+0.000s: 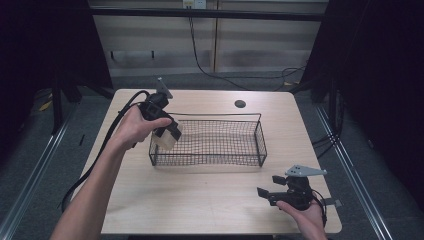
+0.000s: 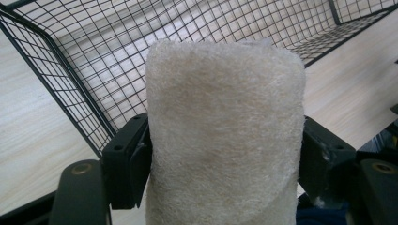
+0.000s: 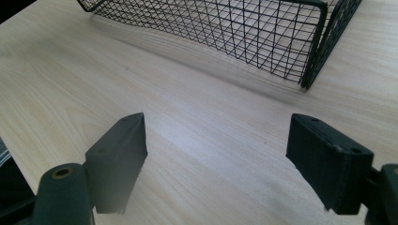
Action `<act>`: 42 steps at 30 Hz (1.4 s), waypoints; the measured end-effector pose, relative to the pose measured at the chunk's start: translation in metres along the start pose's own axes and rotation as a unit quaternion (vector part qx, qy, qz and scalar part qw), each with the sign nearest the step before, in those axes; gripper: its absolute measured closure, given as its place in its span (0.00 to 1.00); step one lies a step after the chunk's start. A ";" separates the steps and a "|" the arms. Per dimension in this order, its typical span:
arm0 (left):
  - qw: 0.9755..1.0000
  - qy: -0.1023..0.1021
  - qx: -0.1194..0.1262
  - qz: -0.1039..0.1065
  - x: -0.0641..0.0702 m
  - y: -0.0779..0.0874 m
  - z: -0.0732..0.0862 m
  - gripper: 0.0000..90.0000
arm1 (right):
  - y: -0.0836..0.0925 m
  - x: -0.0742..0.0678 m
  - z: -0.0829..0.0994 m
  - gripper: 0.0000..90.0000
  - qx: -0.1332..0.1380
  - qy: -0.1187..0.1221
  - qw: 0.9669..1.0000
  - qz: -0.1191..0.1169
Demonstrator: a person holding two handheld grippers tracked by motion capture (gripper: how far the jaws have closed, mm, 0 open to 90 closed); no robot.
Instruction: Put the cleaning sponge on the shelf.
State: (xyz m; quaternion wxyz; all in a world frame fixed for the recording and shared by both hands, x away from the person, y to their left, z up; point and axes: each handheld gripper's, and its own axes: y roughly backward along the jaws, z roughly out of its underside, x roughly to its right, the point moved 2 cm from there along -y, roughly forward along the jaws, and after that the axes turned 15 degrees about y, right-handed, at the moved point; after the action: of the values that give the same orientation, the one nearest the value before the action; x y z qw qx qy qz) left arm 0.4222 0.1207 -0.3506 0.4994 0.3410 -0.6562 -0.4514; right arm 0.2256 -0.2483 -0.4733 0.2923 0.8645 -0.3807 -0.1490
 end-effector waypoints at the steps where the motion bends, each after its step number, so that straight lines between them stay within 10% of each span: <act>1: 1.000 0.004 0.000 -0.005 -0.001 -0.002 -0.001 0.32 | 0.000 0.000 0.000 0.22 0.000 -0.002 1.000 0.001; 19: 0.998 0.048 0.005 -0.040 -0.003 -0.026 -0.012 0.32 | 0.000 0.000 0.000 0.22 -0.001 -0.005 1.000 -0.003; 42: 0.990 0.122 0.008 -0.073 -0.013 -0.058 -0.017 0.32 | -0.001 0.000 0.000 0.22 -0.002 -0.001 1.000 -0.006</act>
State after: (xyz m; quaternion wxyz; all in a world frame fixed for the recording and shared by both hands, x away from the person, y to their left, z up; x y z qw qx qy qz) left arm 0.4422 0.1077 -0.4075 0.5386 0.4439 -0.5677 -0.4365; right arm 0.2258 -0.2477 -0.4737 0.2924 0.8662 -0.3756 -0.1520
